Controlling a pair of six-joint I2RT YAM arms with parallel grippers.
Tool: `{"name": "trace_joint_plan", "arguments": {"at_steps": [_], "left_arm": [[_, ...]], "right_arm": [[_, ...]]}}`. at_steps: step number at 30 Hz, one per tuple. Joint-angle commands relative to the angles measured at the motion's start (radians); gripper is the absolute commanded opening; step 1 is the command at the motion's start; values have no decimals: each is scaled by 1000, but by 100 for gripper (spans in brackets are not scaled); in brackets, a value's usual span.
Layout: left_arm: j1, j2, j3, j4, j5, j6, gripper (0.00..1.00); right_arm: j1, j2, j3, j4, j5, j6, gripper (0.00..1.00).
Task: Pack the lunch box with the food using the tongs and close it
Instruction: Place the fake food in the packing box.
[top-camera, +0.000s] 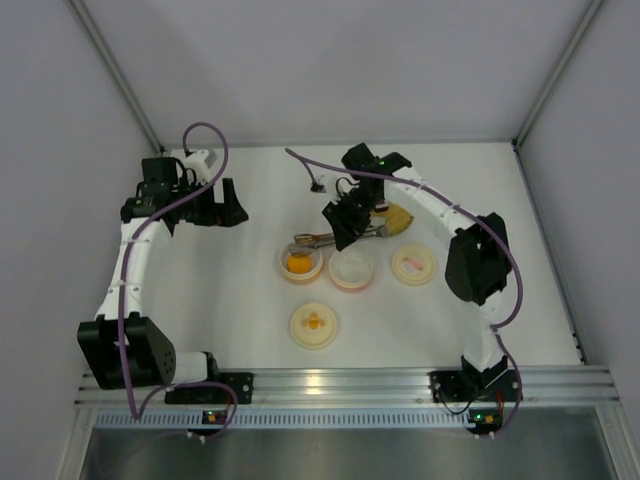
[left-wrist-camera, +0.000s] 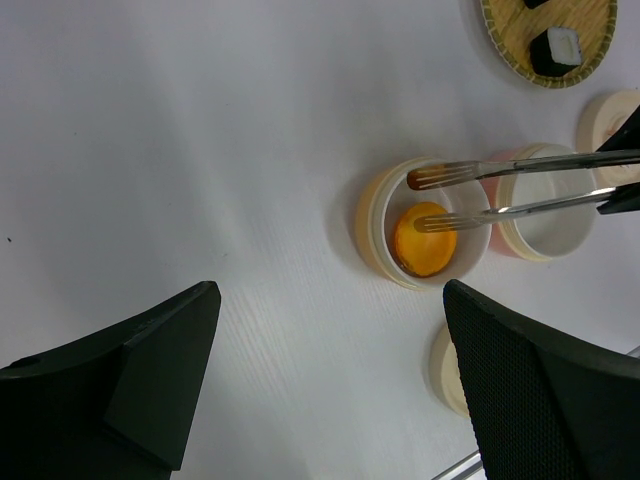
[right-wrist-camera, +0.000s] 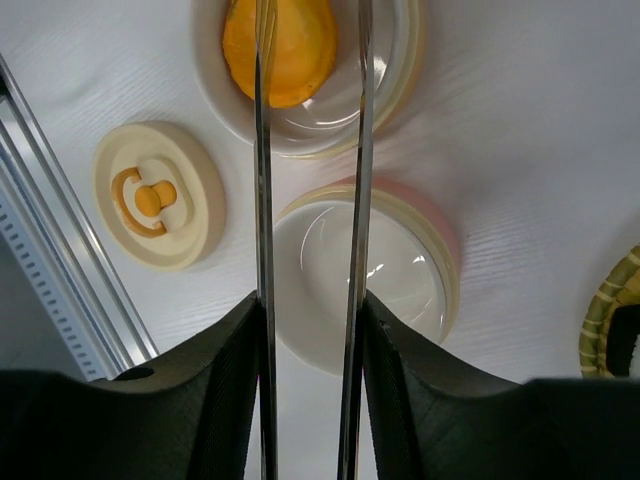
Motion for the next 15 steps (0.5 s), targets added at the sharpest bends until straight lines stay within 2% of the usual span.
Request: {"name": "trace_joint_plan", "arguments": {"at_steps": [1,8,11,15], "left_arm": [[3,-14,14,11,28,22,98],[2,-34,32,-12,24,28,98],[3,-40,37,-17,22,29,98],[0,-43,37,-20,22,34,98]], "right_arm": [[25,-23,79,-5,-2,4,41],[10,-83,108,-11,30,17,40],[-29,-129,108,-9,35,32,40],[-142,-184,57,4,38,62,40]]}}
